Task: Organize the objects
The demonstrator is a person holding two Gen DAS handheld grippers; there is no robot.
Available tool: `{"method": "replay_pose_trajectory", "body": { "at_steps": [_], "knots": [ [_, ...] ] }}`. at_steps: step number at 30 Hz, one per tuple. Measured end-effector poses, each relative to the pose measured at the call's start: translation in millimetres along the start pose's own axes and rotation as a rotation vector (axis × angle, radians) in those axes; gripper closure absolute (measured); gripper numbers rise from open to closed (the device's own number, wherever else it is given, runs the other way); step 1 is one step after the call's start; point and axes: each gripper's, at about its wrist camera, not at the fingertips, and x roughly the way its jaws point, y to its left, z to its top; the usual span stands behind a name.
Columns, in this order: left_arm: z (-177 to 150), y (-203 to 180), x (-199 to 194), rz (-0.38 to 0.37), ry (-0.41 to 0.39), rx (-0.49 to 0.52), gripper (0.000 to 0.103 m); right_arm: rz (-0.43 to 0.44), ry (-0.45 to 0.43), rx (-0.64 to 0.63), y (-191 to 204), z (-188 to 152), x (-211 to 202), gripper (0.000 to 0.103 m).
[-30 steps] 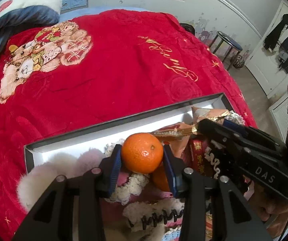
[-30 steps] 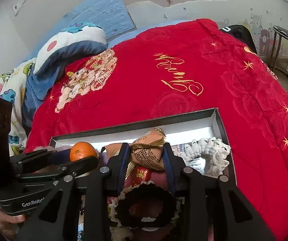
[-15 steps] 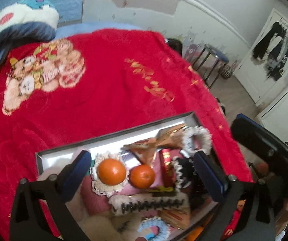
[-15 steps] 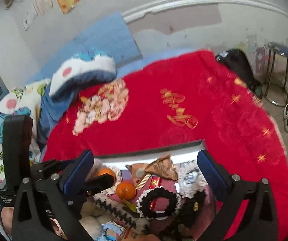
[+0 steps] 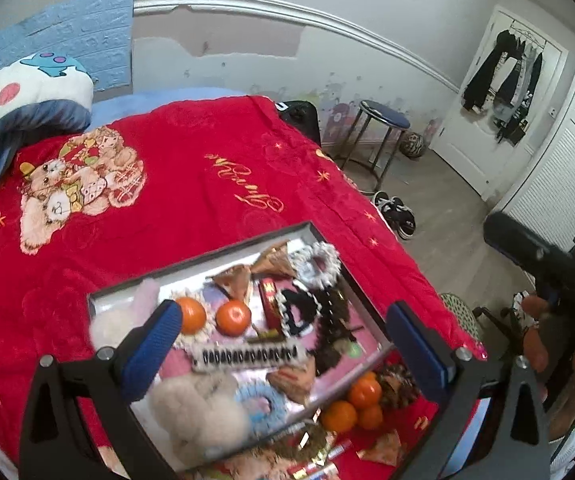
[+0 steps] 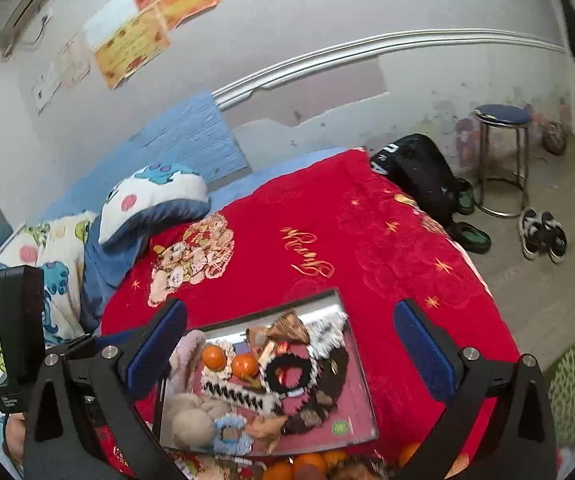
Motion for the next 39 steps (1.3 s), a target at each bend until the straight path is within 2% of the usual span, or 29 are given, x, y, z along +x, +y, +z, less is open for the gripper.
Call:
{"method": "replay_pose_trajectory", "body": {
  "at_steps": [5, 8, 14, 22, 24, 27, 31, 33, 36, 39],
  "knots": [
    [-33, -7, -20, -0.040, -0.019, -0.008, 0.000, -0.004, 0.003, 0.026, -15, -43, -36, 0.000],
    [-53, -9, -23, -0.036, 0.007, 0.001, 0.000, -0.063, -0.009, 0.005, -22, -73, -50, 0.000],
    [-90, -8, -22, -0.031, 0.038, -0.012, 0.000, -0.038, 0.032, 0.072, -34, -109, -53, 0.000],
    [-119, -8, 1, -0.004, 0.103, -0.002, 0.000, -0.081, 0.077, 0.022, -27, -127, -39, 0.004],
    [-125, -7, 6, -0.005, 0.119, -0.007, 0.000, -0.088, 0.088, 0.016, -27, -130, -35, 0.006],
    [-131, -6, 13, -0.004, 0.142, -0.008, 0.000, -0.120, 0.111, 0.007, -32, -135, -29, 0.017],
    [-137, -7, 23, -0.013, 0.175, -0.012, 0.001, -0.256, 0.140, -0.023, -41, -142, -23, 0.033],
    [-140, -7, 28, -0.015, 0.187, -0.017, 0.001, -0.302, 0.177, -0.036, -46, -147, -18, 0.036],
    [-143, -6, 34, 0.005, 0.200, -0.011, 0.001, -0.301, 0.200, -0.049, -48, -151, -15, 0.037],
    [-144, -6, 42, 0.015, 0.224, -0.004, 0.001, -0.263, 0.220, -0.072, -43, -155, -8, 0.037]
  ]
}}
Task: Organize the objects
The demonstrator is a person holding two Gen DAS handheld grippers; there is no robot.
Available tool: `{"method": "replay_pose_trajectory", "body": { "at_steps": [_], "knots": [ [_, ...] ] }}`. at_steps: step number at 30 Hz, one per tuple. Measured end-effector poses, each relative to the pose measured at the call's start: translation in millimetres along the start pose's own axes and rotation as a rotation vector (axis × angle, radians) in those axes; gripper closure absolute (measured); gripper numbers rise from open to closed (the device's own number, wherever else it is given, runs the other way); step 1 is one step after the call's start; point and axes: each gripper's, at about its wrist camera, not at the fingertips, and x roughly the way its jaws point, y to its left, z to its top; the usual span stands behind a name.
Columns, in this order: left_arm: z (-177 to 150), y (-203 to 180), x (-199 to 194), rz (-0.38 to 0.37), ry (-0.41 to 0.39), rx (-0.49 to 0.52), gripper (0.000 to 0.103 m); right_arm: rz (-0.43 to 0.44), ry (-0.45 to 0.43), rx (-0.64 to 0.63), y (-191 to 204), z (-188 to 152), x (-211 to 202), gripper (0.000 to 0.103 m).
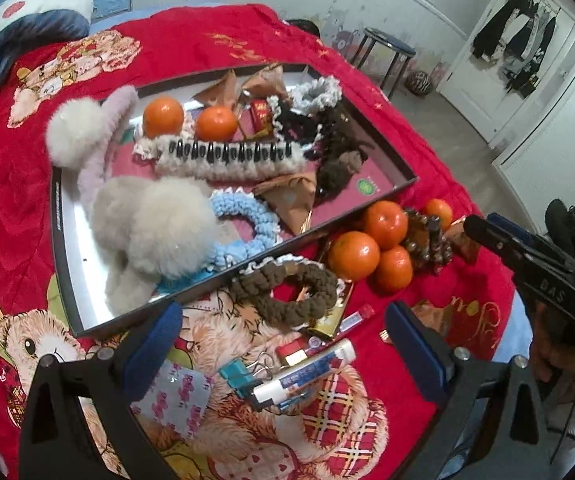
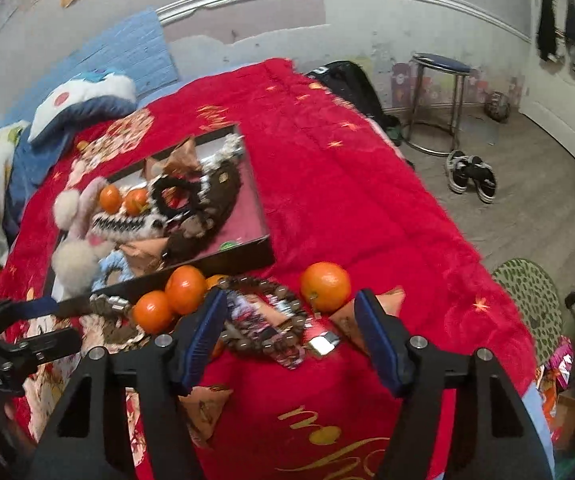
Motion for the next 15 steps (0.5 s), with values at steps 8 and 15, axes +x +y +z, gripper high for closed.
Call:
{"method": "replay_pose_trajectory", "body": {
  "at_steps": [8, 15],
  "knots": [
    [-2, -1, 18, -0.003, 0.045, -0.005, 0.002, 0.033, 0.076, -0.054, 16, -10, 25, 0.037],
    [-2, 0, 40, 0.013, 0.108, -0.018, 0.018, 0.072, 0.103, -0.061, 26, -6, 41, 0.051]
  ]
}}
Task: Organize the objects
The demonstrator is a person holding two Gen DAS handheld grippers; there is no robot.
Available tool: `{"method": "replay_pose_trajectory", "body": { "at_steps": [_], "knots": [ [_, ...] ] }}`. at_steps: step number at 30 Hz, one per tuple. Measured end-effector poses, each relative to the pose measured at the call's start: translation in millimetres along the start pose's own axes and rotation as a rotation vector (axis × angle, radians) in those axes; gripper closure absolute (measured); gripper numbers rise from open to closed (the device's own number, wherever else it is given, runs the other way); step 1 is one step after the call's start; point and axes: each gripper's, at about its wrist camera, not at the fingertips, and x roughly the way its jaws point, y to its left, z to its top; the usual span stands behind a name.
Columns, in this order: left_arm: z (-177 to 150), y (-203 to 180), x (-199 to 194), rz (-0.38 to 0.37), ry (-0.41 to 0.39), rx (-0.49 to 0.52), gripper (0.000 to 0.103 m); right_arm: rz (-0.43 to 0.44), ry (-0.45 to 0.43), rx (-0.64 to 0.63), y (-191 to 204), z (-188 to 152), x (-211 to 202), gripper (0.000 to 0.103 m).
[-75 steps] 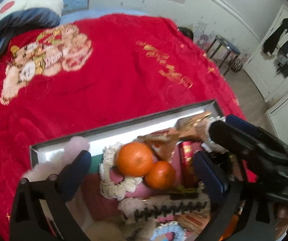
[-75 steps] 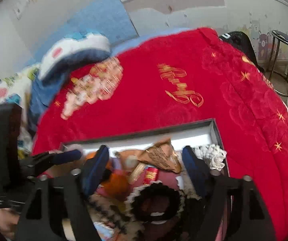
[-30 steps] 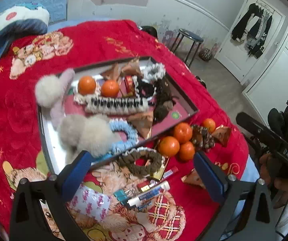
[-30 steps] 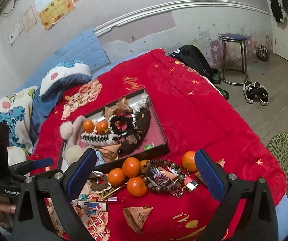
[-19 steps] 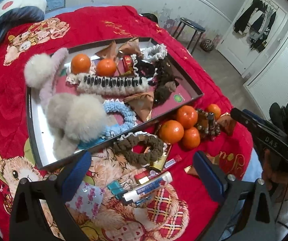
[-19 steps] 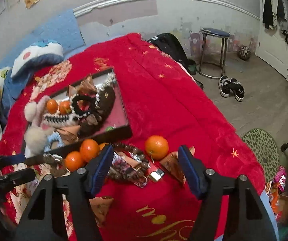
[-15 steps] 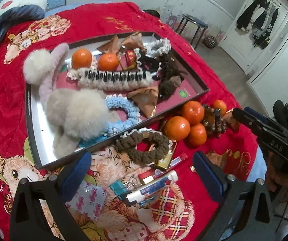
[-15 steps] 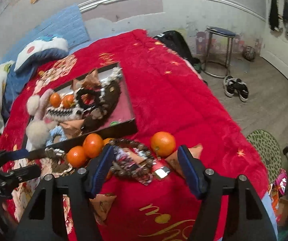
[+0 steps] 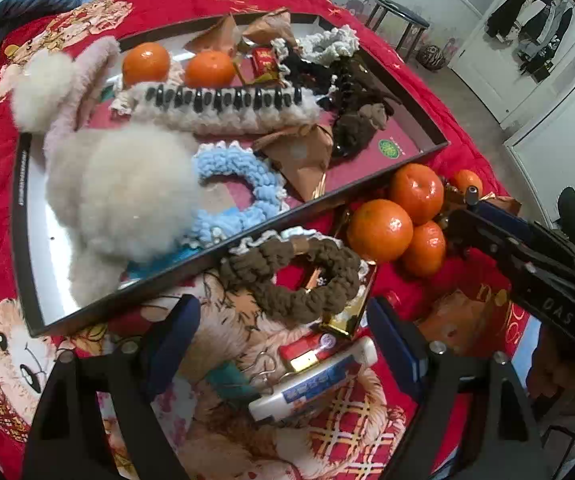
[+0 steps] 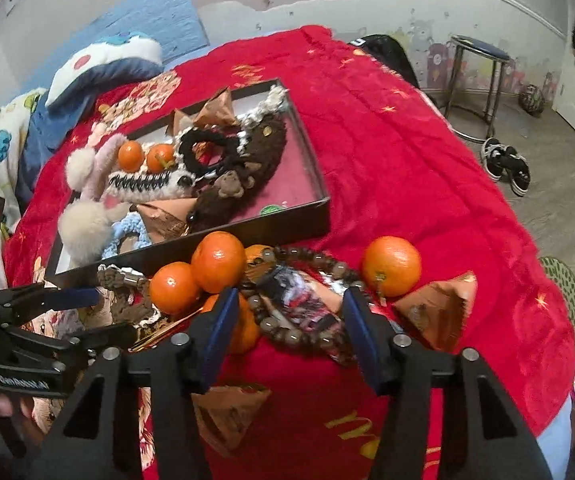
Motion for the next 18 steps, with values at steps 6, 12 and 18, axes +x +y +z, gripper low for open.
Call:
{"method": "replay_pose_trajectory", "body": {
  "at_steps": [6, 12, 18],
  "knots": [
    [2, 4, 1, -0.027, -0.012, -0.035, 0.026, 0.001, 0.013, 0.008, 0, 4, 9, 0.056],
    [4, 13, 6, -0.035, -0.014, -0.080, 0.041, 0.012, 0.029, 0.065, -12, 4, 10, 0.064],
    [4, 17, 2, -0.041, -0.030, -0.100, 0.072, 0.023, 0.034, 0.072, -13, 4, 9, 0.066]
  ]
}}
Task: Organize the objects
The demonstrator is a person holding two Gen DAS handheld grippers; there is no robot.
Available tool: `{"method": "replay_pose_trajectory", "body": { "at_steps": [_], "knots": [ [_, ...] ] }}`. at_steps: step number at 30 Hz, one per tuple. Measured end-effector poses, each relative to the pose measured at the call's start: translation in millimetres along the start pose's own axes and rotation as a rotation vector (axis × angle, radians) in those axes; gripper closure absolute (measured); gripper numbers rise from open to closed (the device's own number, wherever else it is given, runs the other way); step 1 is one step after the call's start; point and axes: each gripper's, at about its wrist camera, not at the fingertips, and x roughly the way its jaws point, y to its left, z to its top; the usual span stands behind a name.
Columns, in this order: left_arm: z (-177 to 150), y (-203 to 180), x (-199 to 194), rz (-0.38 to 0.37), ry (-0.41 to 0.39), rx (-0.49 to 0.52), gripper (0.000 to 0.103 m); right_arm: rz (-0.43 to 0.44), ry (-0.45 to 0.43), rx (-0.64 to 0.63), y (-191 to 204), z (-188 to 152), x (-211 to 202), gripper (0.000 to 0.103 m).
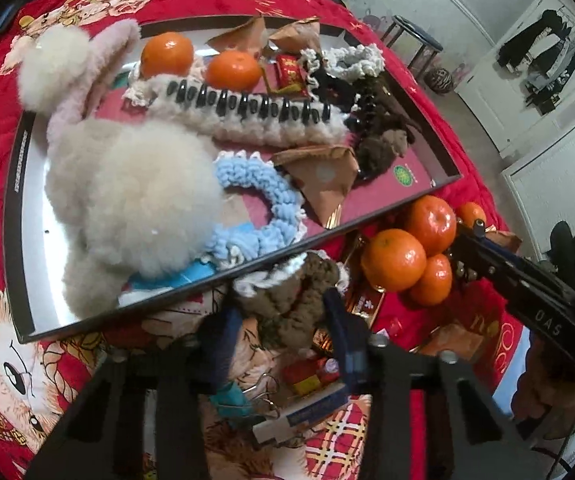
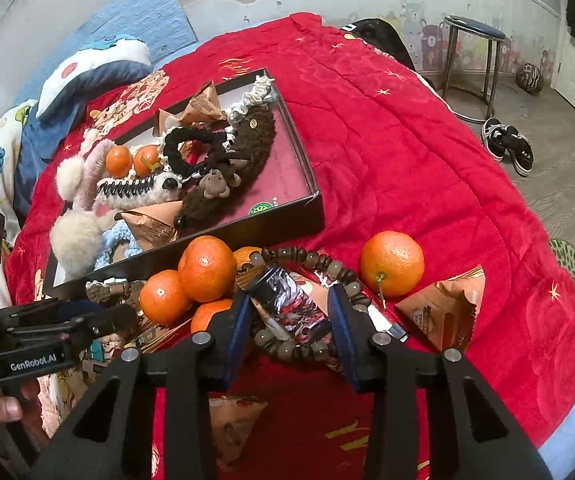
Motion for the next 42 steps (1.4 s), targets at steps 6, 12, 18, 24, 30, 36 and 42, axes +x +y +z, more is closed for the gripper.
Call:
{"method": "replay_pose_trajectory", "body": {
  "at_steps": [6, 12, 18, 24, 30, 36, 42],
  "knots": [
    [-1, -1, -4, 0.005, -0.008, 0.012, 0.080, 0.020, 0.005, 0.016, -2, 0, -1, 0.073],
    [1, -3, -6, 0.002, -0.019, 0.016, 0.080, 0.026, -0.003, 0.025, -3, 0, -4, 0.076],
    [3, -6, -6, 0.003, -0.018, 0.021, 0.080, 0.036, -0.010, 0.051, -7, 1, -8, 0.078],
    [5, -8, -6, 0.001, -0.023, 0.026, 0.080, 0.036, -0.020, 0.058, -8, 0, -13, 0.079],
    [4, -9, -2, 0.012, -0.013, 0.028, 0.080, 0.060, -0.019, 0.059, -7, -1, -15, 0.080],
    [4, -8, 0, 0.010, -0.017, 0.025, 0.080, 0.108, -0.028, 0.109, -14, -1, -16, 0.080],
    [6, -8, -1, 0.003, -0.021, 0.026, 0.080, 0.100, -0.036, 0.099, -11, 0, -16, 0.081]
  ]
}}
